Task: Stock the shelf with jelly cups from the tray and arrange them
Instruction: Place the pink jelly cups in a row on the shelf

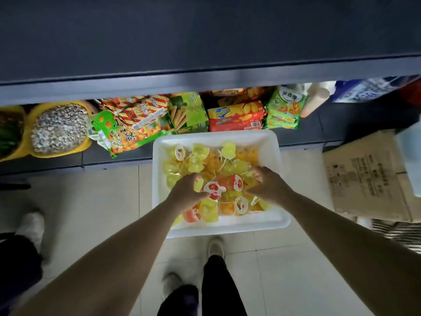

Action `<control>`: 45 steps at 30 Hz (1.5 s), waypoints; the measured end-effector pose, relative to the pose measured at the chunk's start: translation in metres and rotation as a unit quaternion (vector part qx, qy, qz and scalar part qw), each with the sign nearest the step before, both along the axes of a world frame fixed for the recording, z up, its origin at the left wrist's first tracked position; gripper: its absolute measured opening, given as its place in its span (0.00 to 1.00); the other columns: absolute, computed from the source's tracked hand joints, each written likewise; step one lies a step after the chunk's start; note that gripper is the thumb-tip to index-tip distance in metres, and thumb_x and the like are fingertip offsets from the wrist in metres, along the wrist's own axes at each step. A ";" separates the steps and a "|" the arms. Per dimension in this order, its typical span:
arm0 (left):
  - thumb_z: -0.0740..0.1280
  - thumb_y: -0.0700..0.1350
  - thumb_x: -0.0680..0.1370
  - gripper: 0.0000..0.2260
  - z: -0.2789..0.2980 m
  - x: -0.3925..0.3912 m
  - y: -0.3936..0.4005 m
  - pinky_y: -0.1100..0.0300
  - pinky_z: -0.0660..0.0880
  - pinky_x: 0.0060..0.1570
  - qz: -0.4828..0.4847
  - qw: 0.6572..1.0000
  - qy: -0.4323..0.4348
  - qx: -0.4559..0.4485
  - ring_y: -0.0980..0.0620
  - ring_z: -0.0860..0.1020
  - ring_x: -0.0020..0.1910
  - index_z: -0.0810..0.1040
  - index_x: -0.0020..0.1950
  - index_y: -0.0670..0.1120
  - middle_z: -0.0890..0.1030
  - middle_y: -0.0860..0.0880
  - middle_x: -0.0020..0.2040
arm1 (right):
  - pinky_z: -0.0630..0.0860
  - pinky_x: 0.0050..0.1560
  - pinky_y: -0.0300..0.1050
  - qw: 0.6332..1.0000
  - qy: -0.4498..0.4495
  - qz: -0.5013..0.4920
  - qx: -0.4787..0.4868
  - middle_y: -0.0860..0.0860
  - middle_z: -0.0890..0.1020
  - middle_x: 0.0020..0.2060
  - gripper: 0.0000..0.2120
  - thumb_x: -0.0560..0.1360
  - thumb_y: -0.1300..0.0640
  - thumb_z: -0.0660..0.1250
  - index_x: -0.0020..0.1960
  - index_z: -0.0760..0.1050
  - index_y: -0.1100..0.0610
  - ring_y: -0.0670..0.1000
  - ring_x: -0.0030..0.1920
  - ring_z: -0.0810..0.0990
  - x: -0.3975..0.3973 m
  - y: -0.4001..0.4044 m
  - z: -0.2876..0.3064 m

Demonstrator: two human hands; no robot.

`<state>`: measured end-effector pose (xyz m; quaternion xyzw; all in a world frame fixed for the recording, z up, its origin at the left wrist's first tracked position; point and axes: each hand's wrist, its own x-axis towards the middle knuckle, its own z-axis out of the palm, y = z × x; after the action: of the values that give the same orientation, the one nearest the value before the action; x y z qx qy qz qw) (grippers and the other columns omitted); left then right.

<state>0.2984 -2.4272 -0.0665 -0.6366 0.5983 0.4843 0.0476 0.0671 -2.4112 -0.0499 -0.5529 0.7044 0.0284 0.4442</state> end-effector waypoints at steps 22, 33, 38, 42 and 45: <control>0.74 0.47 0.67 0.25 -0.133 -0.060 0.032 0.52 0.76 0.48 0.135 0.977 -0.062 -0.154 0.45 0.76 0.50 0.71 0.61 0.43 0.74 0.45 0.54 | 0.74 0.58 0.52 0.973 0.064 0.103 -0.196 0.58 0.77 0.57 0.24 0.68 0.63 0.73 0.63 0.73 0.62 0.58 0.60 0.73 0.013 0.001 -0.167; 0.74 0.44 0.69 0.19 -0.110 -0.045 0.014 0.65 0.73 0.45 0.282 0.951 0.114 -0.056 0.54 0.76 0.50 0.76 0.59 0.51 0.76 0.51 0.53 | 0.69 0.50 0.29 0.974 -0.137 -0.149 -0.103 0.50 0.73 0.59 0.27 0.69 0.56 0.74 0.66 0.71 0.55 0.45 0.56 0.72 0.005 0.001 -0.129; 0.72 0.45 0.67 0.17 -0.078 -0.040 -0.009 0.55 0.78 0.50 0.392 0.887 0.235 0.061 0.50 0.79 0.53 0.78 0.55 0.50 0.80 0.50 0.52 | 0.76 0.57 0.44 0.880 -0.306 -0.356 -0.067 0.54 0.80 0.54 0.31 0.64 0.63 0.77 0.65 0.72 0.58 0.53 0.56 0.79 0.013 -0.011 -0.093; 0.67 0.39 0.72 0.08 -0.032 -0.031 -0.023 0.61 0.75 0.41 0.426 0.814 0.374 0.124 0.51 0.76 0.44 0.78 0.51 0.43 0.78 0.50 0.42 | 0.73 0.59 0.53 0.792 -0.419 -0.437 -0.076 0.61 0.78 0.51 0.27 0.63 0.66 0.74 0.61 0.73 0.68 0.60 0.53 0.78 0.030 -0.027 -0.055; 0.63 0.37 0.76 0.07 0.006 -0.016 -0.029 0.58 0.78 0.42 0.435 0.764 0.453 0.147 0.50 0.79 0.40 0.76 0.53 0.42 0.77 0.46 0.41 | 0.76 0.56 0.48 0.747 -0.482 -0.453 -0.067 0.61 0.77 0.51 0.21 0.72 0.73 0.64 0.65 0.69 0.71 0.56 0.50 0.79 0.045 -0.033 -0.014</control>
<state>0.2822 -2.4559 -0.0605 -0.5202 0.1305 0.7671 -0.3521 0.1122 -2.4442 -0.0642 -0.1377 0.5648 -0.4935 0.6469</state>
